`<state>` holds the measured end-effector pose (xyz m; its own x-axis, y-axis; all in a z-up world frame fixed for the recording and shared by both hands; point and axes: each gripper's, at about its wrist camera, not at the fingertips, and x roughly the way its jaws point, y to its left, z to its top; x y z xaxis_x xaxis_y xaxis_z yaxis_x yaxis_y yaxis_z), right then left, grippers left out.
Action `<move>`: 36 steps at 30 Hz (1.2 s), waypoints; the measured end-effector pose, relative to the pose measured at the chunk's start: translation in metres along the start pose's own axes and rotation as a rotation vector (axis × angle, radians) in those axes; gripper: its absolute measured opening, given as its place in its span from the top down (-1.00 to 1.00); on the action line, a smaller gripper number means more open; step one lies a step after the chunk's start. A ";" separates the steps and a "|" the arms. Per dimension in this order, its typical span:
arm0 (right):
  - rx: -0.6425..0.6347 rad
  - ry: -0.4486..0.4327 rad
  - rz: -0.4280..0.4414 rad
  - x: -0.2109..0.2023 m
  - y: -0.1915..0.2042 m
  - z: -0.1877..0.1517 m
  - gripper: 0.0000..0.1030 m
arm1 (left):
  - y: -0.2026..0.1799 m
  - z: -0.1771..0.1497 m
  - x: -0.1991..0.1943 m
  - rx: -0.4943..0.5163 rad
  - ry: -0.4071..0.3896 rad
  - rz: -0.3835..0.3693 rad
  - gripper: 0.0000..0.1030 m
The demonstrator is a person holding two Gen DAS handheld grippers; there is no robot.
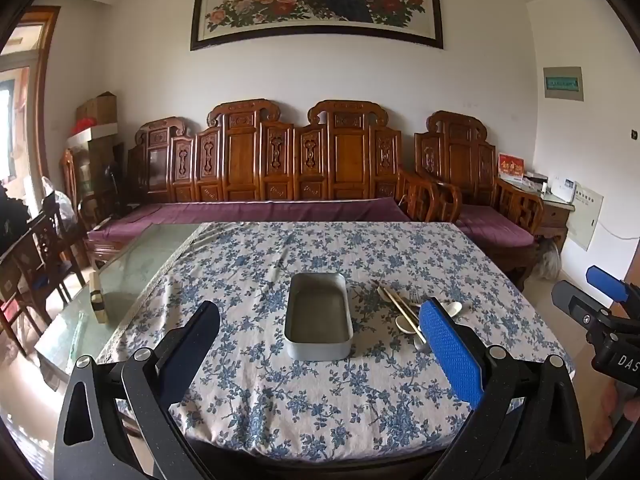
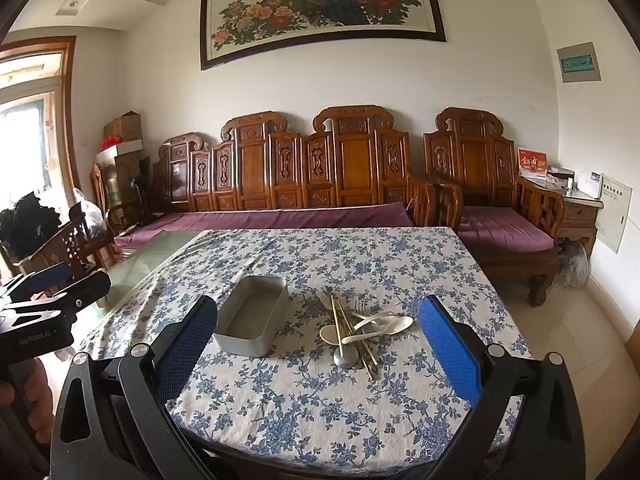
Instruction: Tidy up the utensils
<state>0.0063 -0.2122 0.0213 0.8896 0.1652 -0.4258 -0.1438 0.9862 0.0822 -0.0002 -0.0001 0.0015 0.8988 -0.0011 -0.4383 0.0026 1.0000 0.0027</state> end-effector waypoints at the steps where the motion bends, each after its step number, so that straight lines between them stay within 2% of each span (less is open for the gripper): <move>1: 0.000 0.000 -0.001 0.000 0.000 0.000 -0.96 | 0.001 0.000 0.000 0.000 0.001 0.001 -0.88; 36: 0.000 -0.004 0.002 -0.003 0.002 0.002 -0.96 | 0.001 0.005 -0.004 0.006 -0.003 0.001 -0.88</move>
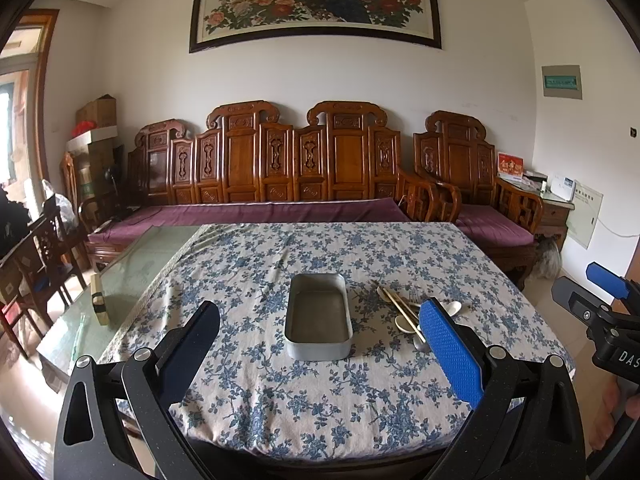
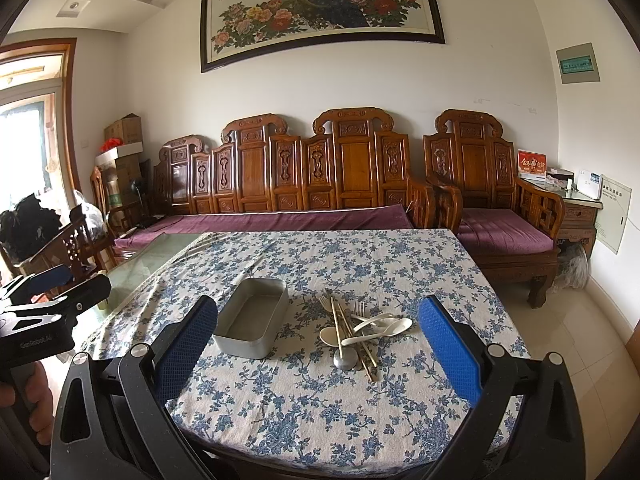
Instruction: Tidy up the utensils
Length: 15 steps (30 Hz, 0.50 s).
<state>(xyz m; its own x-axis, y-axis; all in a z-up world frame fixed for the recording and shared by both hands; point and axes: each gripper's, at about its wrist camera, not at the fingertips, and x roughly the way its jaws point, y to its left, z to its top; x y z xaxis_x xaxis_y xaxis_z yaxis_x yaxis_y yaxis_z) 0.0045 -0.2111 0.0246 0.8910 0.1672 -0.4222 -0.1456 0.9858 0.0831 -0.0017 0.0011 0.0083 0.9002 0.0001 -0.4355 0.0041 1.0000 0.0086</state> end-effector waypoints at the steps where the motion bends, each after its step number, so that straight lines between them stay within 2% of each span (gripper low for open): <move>1: 0.000 0.000 0.000 0.000 0.000 0.000 -0.96 | 0.000 0.000 0.000 0.000 0.000 0.000 -0.88; 15: 0.003 -0.001 0.000 0.000 -0.002 0.000 -0.96 | -0.002 0.000 -0.001 0.002 -0.001 0.000 -0.88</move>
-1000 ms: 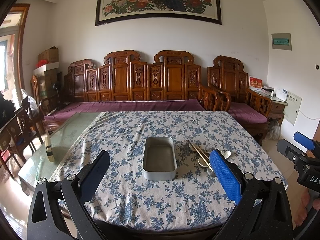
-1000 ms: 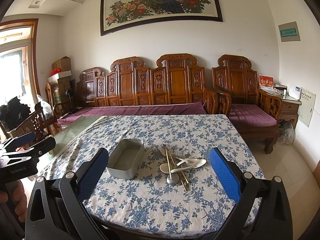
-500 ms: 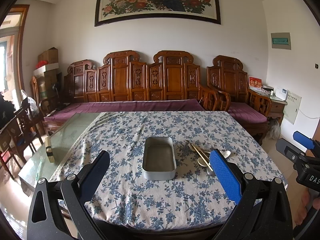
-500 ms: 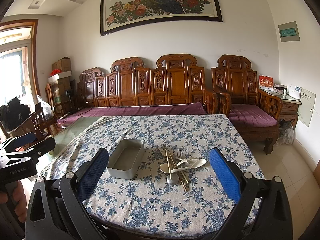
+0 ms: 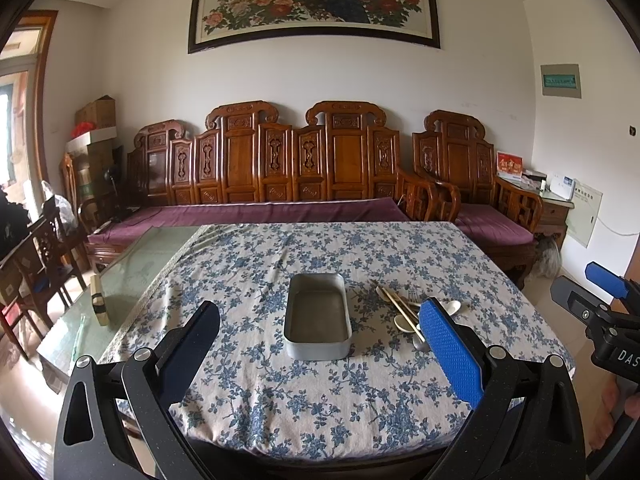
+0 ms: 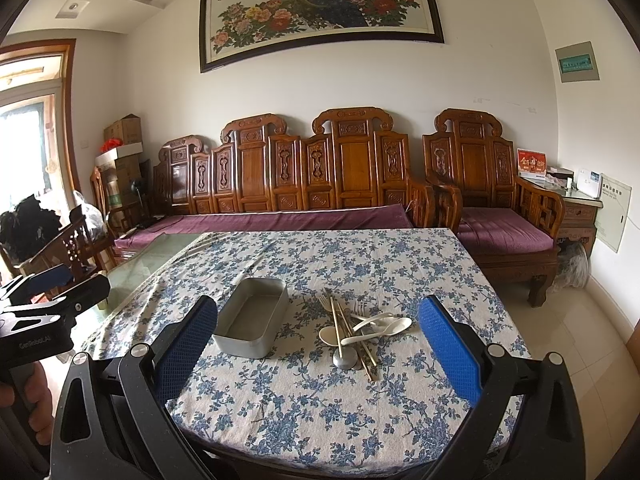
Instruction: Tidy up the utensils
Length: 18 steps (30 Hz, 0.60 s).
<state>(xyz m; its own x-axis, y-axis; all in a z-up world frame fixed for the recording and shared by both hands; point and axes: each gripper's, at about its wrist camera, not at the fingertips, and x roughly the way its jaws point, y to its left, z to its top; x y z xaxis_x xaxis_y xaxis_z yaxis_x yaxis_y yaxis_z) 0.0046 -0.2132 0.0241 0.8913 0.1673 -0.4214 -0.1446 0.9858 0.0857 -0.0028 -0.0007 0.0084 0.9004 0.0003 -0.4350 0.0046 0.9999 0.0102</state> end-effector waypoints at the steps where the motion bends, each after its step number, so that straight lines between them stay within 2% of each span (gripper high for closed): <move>1: -0.001 0.000 -0.001 0.000 0.000 -0.001 -0.96 | 0.000 0.000 0.000 0.000 0.000 0.000 -0.88; 18: 0.004 0.010 -0.006 -0.001 -0.004 0.002 -0.96 | -0.005 -0.007 0.008 0.010 0.025 -0.007 -0.88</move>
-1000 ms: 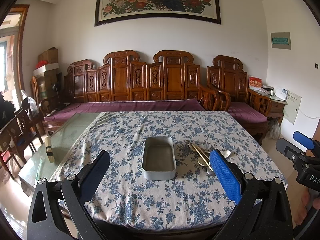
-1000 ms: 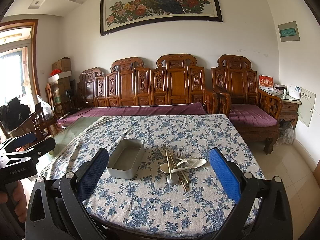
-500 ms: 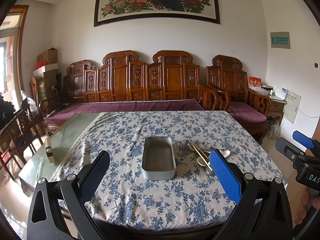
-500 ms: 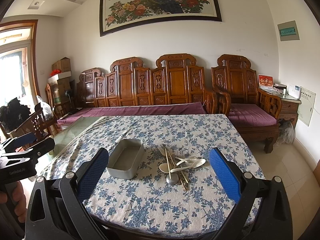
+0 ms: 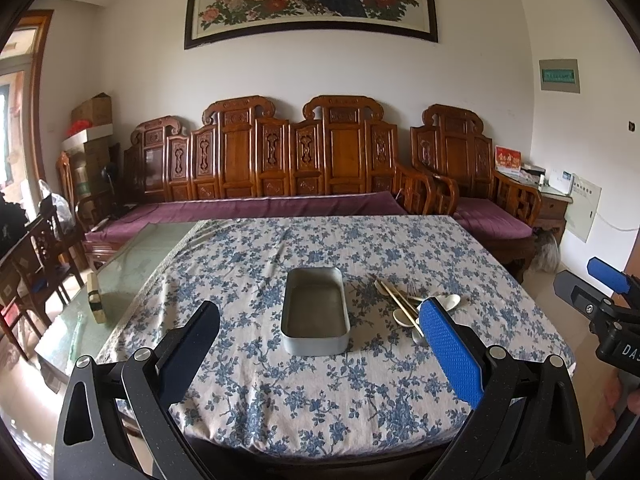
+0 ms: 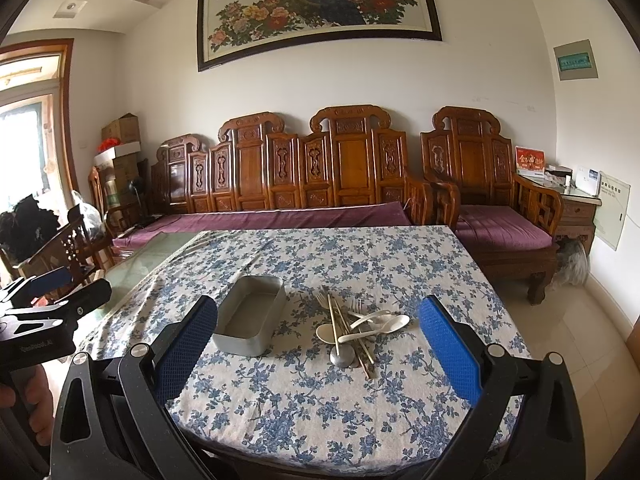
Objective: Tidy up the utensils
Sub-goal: 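Move both grippers toward the utensil pile beside the silver tray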
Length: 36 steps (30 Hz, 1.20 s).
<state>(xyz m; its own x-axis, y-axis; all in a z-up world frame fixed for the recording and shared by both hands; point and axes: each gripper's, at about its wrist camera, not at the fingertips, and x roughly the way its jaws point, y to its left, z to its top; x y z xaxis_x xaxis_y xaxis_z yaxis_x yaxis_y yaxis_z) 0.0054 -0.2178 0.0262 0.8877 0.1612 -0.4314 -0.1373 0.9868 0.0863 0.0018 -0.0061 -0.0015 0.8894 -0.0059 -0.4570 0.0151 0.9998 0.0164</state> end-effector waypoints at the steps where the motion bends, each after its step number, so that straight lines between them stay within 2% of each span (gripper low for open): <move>1: 0.003 0.002 0.000 0.000 -0.004 -0.002 -0.96 | -0.001 -0.001 0.003 0.001 0.007 0.000 -0.88; 12: 0.028 0.066 -0.022 0.047 -0.032 -0.030 -0.96 | -0.014 -0.016 0.056 0.041 0.116 -0.045 -0.88; 14: 0.018 0.087 -0.036 0.059 -0.036 -0.036 -0.92 | -0.018 -0.019 0.067 0.051 0.134 -0.060 -0.88; 18: 0.008 0.140 -0.033 0.086 -0.045 -0.049 -0.72 | -0.028 -0.025 0.089 0.080 0.169 -0.086 -0.88; 25: -0.014 0.195 -0.008 0.129 -0.060 -0.063 -0.71 | -0.040 -0.035 0.132 0.098 0.245 -0.153 -0.88; 26: -0.018 0.203 -0.003 0.134 -0.062 -0.063 -0.68 | -0.041 -0.036 0.138 0.099 0.255 -0.157 -0.88; 28: -0.026 0.230 -0.002 0.150 -0.065 -0.067 -0.46 | -0.043 -0.036 0.148 0.101 0.266 -0.170 -0.88; 30: -0.035 0.260 0.002 0.167 -0.069 -0.071 -0.32 | -0.047 -0.037 0.158 0.107 0.276 -0.184 -0.88; 36: -0.037 0.361 0.029 0.219 -0.086 -0.093 -0.03 | -0.057 -0.042 0.185 0.123 0.328 -0.212 -0.88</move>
<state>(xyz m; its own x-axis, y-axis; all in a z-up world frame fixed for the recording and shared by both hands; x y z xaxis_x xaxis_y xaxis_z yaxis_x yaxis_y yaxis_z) 0.1711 -0.2659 -0.1591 0.6719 0.1784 -0.7188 -0.1816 0.9806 0.0736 0.1463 -0.0630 -0.1246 0.6681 -0.1841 -0.7209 0.2543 0.9671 -0.0113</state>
